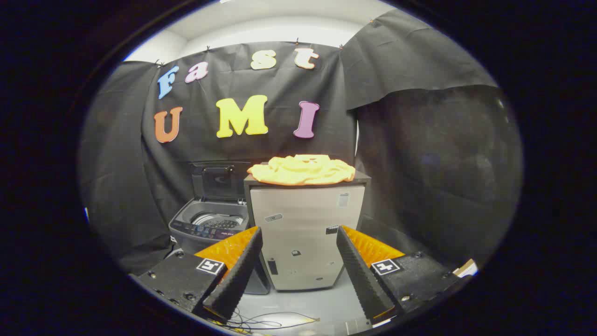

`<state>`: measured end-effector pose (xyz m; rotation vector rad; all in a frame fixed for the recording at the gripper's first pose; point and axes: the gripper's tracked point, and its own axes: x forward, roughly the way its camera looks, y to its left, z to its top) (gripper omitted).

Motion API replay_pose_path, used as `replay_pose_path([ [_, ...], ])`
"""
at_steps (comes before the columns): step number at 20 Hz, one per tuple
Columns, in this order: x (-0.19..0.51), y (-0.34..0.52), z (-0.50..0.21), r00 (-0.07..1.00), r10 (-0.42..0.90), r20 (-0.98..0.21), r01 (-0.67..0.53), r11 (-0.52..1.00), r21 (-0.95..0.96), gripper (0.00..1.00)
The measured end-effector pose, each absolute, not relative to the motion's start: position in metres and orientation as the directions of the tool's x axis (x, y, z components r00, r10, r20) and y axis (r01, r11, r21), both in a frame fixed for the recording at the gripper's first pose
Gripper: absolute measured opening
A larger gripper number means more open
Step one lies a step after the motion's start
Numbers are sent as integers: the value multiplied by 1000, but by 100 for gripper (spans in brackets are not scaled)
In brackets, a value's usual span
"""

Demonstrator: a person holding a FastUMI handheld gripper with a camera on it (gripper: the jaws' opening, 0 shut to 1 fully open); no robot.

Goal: Put the clothes into the washing machine and then close the washing machine lid.

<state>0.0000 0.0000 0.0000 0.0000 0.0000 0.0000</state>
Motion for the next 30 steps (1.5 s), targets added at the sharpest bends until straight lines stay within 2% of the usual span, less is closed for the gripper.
replay_pose_path([
  [20,8,5,18,1000,-16,17,16,1000,-18,100],
  [30,76,-2,79,999,-37,12,37,999,-3,100],
])
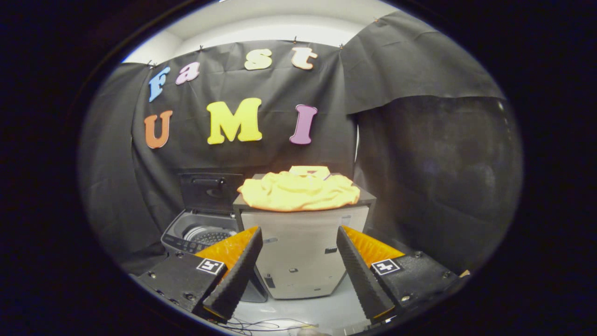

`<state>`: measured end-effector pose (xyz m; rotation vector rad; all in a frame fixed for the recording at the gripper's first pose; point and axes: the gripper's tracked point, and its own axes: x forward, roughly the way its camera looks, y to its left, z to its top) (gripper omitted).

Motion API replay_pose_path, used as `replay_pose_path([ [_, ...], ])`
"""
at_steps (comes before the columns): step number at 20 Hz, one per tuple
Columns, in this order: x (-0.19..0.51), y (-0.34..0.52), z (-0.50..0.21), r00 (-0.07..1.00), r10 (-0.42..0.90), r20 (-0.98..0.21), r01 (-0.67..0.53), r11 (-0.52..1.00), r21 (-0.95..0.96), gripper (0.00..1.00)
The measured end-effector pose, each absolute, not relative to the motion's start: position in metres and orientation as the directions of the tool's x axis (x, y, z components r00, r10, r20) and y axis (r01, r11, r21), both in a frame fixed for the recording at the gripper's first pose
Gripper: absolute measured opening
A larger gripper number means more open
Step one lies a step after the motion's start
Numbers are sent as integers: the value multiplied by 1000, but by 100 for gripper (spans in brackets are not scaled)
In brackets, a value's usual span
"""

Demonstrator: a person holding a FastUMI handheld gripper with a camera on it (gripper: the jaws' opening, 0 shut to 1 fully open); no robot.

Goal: Put the clothes into the washing machine and then close the washing machine lid.

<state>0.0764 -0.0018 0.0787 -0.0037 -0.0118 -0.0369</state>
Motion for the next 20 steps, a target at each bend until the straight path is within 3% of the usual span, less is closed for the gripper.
replay_pose_path([
  [10,237,-18,176,999,-18,-34,18,1000,-10,100],
  [20,372,-31,169,962,-14,-274,0,999,-51,100],
])
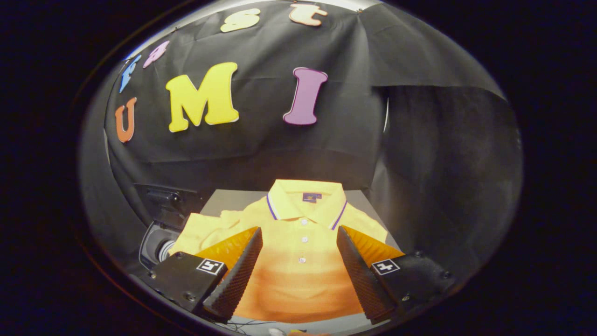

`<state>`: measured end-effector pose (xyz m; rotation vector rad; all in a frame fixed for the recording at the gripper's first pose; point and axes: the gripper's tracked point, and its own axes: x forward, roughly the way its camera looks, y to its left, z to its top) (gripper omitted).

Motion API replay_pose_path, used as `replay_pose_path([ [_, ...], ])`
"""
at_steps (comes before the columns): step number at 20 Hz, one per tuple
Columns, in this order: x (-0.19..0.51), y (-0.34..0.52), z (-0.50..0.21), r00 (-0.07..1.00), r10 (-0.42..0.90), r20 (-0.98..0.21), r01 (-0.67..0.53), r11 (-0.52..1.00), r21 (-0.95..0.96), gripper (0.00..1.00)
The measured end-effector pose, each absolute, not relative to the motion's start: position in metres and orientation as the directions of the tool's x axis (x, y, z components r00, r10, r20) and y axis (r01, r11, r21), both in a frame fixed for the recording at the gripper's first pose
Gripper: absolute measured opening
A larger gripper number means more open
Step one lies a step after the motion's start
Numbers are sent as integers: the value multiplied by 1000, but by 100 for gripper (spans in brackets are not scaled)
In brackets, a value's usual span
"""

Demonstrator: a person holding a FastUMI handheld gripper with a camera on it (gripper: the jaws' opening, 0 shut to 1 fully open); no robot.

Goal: Put the clothes into the washing machine and then close the washing machine lid.

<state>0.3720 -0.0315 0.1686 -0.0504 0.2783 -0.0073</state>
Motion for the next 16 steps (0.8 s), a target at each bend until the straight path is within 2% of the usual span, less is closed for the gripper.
replay_pose_path([
  [8,405,-45,117,859,-53,-508,16,997,-76,100],
  [16,405,-42,119,817,-33,-576,15,999,-36,98],
])
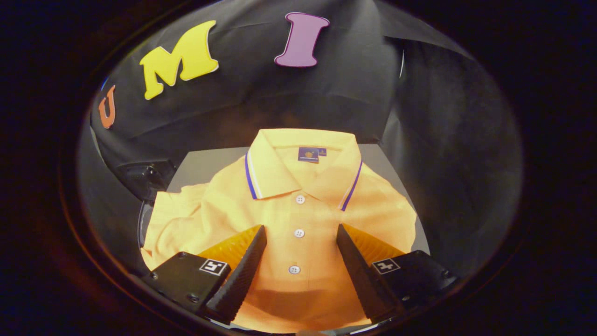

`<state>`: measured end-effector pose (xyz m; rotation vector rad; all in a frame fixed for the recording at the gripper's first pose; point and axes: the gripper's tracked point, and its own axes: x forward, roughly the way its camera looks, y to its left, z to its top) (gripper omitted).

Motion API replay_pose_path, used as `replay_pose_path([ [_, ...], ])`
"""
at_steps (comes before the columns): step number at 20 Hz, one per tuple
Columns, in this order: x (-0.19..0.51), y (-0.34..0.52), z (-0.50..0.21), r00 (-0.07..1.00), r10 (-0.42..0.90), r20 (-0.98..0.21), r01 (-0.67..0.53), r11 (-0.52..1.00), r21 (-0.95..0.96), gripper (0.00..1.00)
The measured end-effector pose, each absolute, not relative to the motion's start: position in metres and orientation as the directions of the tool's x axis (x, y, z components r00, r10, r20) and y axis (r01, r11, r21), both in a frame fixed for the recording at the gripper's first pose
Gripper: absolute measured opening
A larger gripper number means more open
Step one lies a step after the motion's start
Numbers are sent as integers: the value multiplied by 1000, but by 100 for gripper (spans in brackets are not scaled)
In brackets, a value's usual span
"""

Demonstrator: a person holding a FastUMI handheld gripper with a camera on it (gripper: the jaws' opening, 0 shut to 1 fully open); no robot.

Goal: Put the clothes into the washing machine and then close the washing machine lid.

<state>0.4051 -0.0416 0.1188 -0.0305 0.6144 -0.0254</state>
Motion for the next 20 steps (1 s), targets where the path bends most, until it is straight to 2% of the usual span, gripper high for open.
replay_pose_path([
  [7,403,-39,119,801,-21,-599,-5,999,-40,95],
  [15,408,-21,116,870,-34,-491,-23,994,-110,13],
  [20,406,-21,122,880,8,-474,-26,999,-33,7],
])
